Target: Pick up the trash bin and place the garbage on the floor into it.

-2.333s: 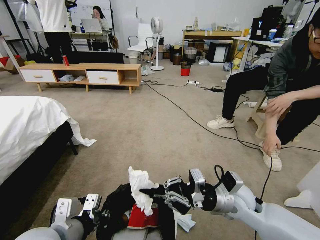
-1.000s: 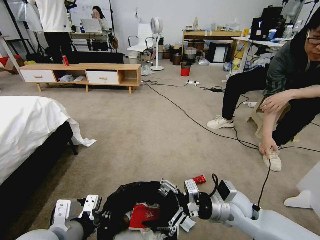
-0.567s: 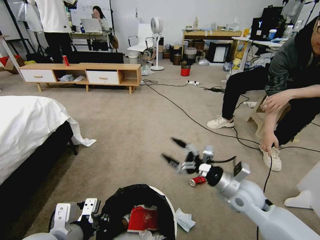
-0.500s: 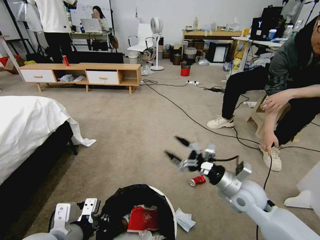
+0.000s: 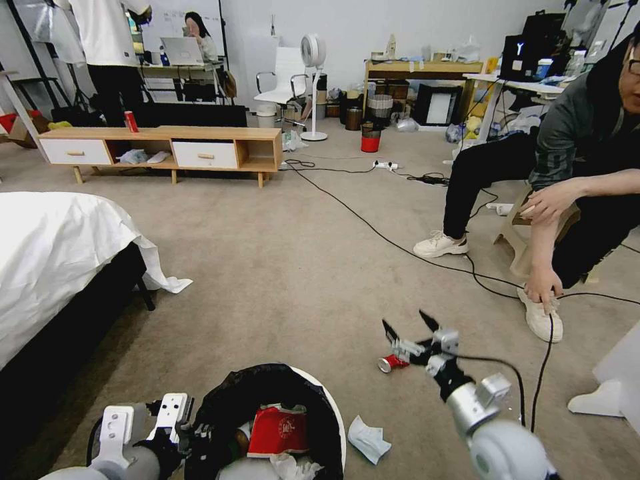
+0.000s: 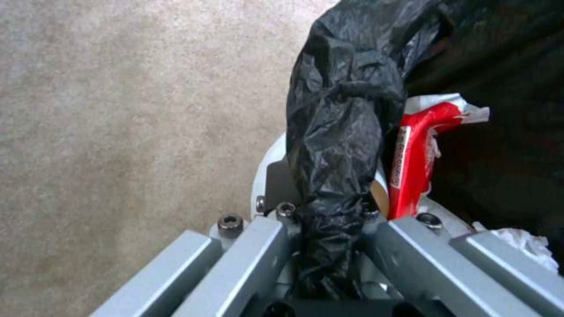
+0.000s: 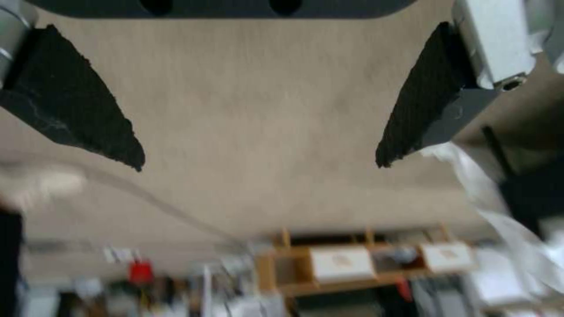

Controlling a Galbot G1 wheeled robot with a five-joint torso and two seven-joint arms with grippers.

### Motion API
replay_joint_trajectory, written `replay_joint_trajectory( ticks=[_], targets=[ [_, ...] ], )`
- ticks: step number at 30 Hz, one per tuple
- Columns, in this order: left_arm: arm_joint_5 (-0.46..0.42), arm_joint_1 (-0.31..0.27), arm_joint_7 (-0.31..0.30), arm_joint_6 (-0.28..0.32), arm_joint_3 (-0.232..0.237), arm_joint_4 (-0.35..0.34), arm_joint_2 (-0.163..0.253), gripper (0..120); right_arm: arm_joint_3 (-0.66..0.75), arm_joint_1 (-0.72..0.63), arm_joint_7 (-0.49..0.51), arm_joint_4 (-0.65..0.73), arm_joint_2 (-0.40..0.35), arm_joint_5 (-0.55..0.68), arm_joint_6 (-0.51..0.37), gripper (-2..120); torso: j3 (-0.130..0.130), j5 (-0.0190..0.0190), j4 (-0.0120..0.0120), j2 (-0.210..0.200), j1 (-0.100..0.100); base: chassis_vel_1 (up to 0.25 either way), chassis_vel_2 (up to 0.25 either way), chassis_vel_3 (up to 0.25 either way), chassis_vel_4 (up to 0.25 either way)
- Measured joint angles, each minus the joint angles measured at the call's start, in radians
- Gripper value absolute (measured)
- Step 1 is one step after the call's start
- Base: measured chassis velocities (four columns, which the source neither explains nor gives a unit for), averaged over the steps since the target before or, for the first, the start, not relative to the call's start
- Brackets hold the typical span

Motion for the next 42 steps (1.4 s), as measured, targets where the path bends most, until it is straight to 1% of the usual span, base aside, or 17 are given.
replay_joint_trajectory(
  ticks=[4,9,14,16,18,20,21,23,27,28,29,30,32,34,38,40,42],
  targets=[
    [0.004,0.003,-0.001,0.0,0.001,-0.001,0.0,1,0.011,-0.023,-0.033,-0.058,0.047,-0.032,-0.047,100,0.0,-0.0003,0.0001,0.0,0.0,0.0,0.0,0.0,0.0],
    [0.004,0.001,-0.003,0.0,0.002,-0.008,-0.001,1,-0.005,-0.029,-0.034,-0.095,0.047,-0.03,-0.056,100,0.0,-0.0003,-0.0001,0.0,0.0,0.0,0.0,0.0,0.0],
    [0.004,0.001,-0.003,0.0,0.003,-0.013,0.0,1,-0.026,-0.035,-0.015,-0.136,0.028,-0.018,-0.063,100,0.0,-0.0003,0.0002,0.0,0.0,0.0,0.0,0.0,0.0],
    [0.002,-0.007,-0.003,0.0,0.003,-0.013,0.008,1,-0.038,-0.039,-0.002,-0.172,-0.002,-0.016,-0.037,100,0.0,-0.0002,-0.0003,0.0,0.0,0.0,0.0,0.0,0.0],
    [0.001,-0.009,-0.003,0.0,0.003,-0.013,0.009,1,-0.041,-0.039,-0.001,-0.181,-0.01,-0.016,-0.035,100,0.0,-0.0003,-0.0002,0.0,0.0,0.0,0.0,0.0,0.0],
    [-0.002,-0.012,-0.003,0.0,0.004,-0.013,0.011,1,-0.049,-0.033,-0.006,-0.195,-0.028,0.009,-0.074,100,0.0,-0.0001,-0.0001,0.0,0.0,0.0,0.0,0.0,0.0],
    [-0.002,-0.012,-0.003,0.0,0.004,-0.013,0.011,1,-0.049,-0.033,-0.006,-0.195,-0.028,0.009,-0.074,100,0.0,-0.0001,-0.0001,0.0,0.0,0.0,0.0,0.0,0.0],
    [-0.003,-0.015,-0.002,0.0,0.005,-0.014,0.012,1,-0.061,-0.013,-0.027,-0.226,-0.038,0.009,-0.134,100,0.0,-0.0004,0.0001,0.0,0.0,0.0,0.0,0.0,0.0],
    [-0.007,-0.019,-0.002,0.0,0.005,-0.015,0.014,1,-0.077,0.019,-0.054,-0.29,-0.037,-0.026,-0.169,100,0.0,-0.0002,0.0,0.0,0.0,0.0,0.0,0.0,0.0],
    [-0.008,-0.02,-0.002,0.0,0.005,-0.016,0.014,1,-0.086,0.03,-0.054,-0.305,-0.035,-0.027,-0.214,100,0.0,-0.0001,0.0001,0.0,0.0,0.0,0.0,0.0,0.0],
    [-0.008,-0.02,-0.002,0.0,0.005,-0.016,0.014,1,-0.086,0.03,-0.054,-0.305,-0.035,-0.027,-0.214,100,0.0,-0.0001,0.0001,0.0,0.0,0.0,0.0,0.0,0.0],
    [-0.008,-0.022,-0.002,0.0,0.005,-0.016,0.014,1,-0.093,0.038,-0.055,-0.312,-0.036,-0.025,-0.247,100,0.0,-0.0002,0.0,0.0,0.0,0.0,0.0,0.0,0.0],
    [-0.008,-0.024,-0.001,0.0,0.005,-0.016,0.014,1,-0.096,0.042,-0.058,-0.315,-0.037,-0.023,-0.264,100,0.0,-0.0002,0.0,0.0,0.0,0.0,0.0,0.0,0.0],
    [-0.009,-0.027,-0.001,0.0,0.005,-0.016,0.014,1,-0.105,0.065,-0.076,-0.34,-0.031,-0.02,-0.311,100,0.0,-0.0002,-0.0001,0.0,0.0,0.0,0.0,0.0,0.0],
    [-0.009,-0.027,0.0,0.0,0.006,-0.015,0.016,1,-0.109,0.082,-0.082,-0.356,-0.025,-0.027,-0.339,100,0.0,-0.0002,0.0,0.0,0.0,0.0,0.0,0.0,0.0],
    [-0.009,-0.029,0.001,0.0,0.008,-0.014,0.017,1,-0.124,0.109,-0.091,-0.373,-0.025,-0.036,-0.379,100,0.0,-0.0002,0.0,0.0,0.0,0.0,0.0,0.0,0.0],
    [-0.008,-0.031,0.001,0.0,0.01,-0.014,0.016,1,-0.132,0.123,-0.098,-0.385,-0.023,-0.043,-0.386,100,0.0,-0.0004,0.0,0.0,0.0,0.0,0.0,0.0,0.0]
  ],
)
